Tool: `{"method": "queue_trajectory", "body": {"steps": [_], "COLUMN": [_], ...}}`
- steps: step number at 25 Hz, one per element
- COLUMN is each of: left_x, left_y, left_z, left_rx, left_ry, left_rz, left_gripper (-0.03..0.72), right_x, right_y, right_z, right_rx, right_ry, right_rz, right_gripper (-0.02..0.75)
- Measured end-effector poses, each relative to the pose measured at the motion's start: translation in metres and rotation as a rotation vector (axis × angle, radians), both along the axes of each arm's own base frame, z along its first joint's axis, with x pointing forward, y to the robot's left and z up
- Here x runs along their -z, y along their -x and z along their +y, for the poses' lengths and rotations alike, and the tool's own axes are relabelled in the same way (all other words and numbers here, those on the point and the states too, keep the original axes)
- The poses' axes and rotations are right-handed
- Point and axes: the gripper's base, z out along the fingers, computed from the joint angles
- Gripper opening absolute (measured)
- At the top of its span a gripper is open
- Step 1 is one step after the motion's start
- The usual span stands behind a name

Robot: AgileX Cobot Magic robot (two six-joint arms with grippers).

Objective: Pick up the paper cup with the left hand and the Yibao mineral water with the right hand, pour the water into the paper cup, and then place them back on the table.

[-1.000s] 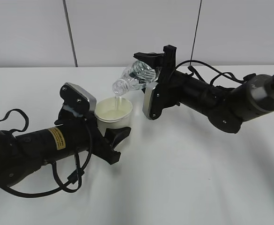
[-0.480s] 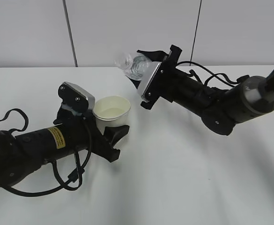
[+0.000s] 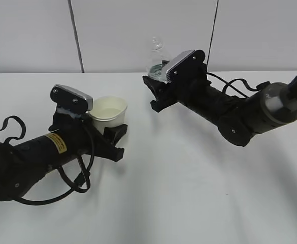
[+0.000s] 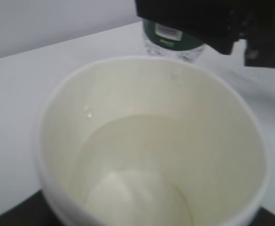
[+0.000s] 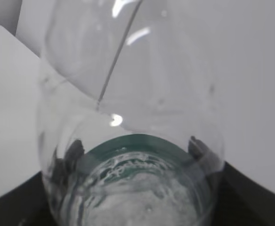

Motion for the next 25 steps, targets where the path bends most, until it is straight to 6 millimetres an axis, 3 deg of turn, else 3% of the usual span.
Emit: {"method": "queue_trajectory", "body": {"steps": [4, 14, 25], "left_x": [-0.003, -0.009, 0.003], "left_y": [-0.007, -0.027, -0.035], "left_z": [0.010, 0.048, 0.058], "left_rx": [-0.113, -0.269, -0.306], "left_ry": [0.018, 0.054, 0.055], "left_rz": [-0.035, -0.088, -0.090], "left_gripper": [0.400, 0.400, 0.400], "right_x": [0.001, 0.008, 0.012], "right_y": [0.000, -0.002, 0.007], "right_z": [-0.001, -0.010, -0.072], "right_rx": [0.011, 0.071, 0.234], "right_ry": [-0.110, -0.196, -0.217], "right_rz": [0.076, 0.196, 0.254], "right_gripper": [0.489, 0.489, 0.489]}}
